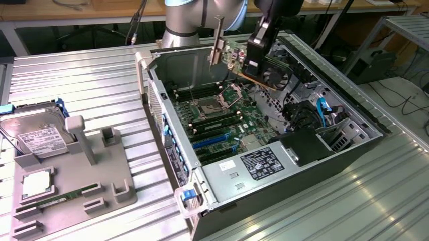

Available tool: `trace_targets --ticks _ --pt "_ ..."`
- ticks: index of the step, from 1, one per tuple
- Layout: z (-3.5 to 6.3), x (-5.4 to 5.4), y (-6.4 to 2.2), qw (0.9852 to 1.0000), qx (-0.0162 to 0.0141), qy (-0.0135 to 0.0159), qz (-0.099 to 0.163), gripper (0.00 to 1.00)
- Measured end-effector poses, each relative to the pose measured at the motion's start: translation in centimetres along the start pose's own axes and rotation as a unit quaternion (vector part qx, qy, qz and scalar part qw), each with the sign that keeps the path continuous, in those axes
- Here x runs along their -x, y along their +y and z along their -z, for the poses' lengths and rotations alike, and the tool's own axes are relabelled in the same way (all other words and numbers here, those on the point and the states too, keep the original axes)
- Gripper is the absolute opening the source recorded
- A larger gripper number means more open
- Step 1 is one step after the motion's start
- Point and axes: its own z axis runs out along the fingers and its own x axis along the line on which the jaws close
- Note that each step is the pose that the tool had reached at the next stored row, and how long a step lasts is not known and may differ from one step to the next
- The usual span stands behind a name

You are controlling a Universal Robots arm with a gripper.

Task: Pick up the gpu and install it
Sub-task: 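Insert the gpu into the slot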

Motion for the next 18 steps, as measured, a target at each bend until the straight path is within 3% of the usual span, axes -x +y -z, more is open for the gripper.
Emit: trace_targets --ticks 7,18 --pt "0.00 -0.01 0.01 0.9997 0.0001 -0.0003 0.023 0.28" --pt "0.00 -0.02 0.02 0.9975 0.0004 -0.0010 0.071 0.28"
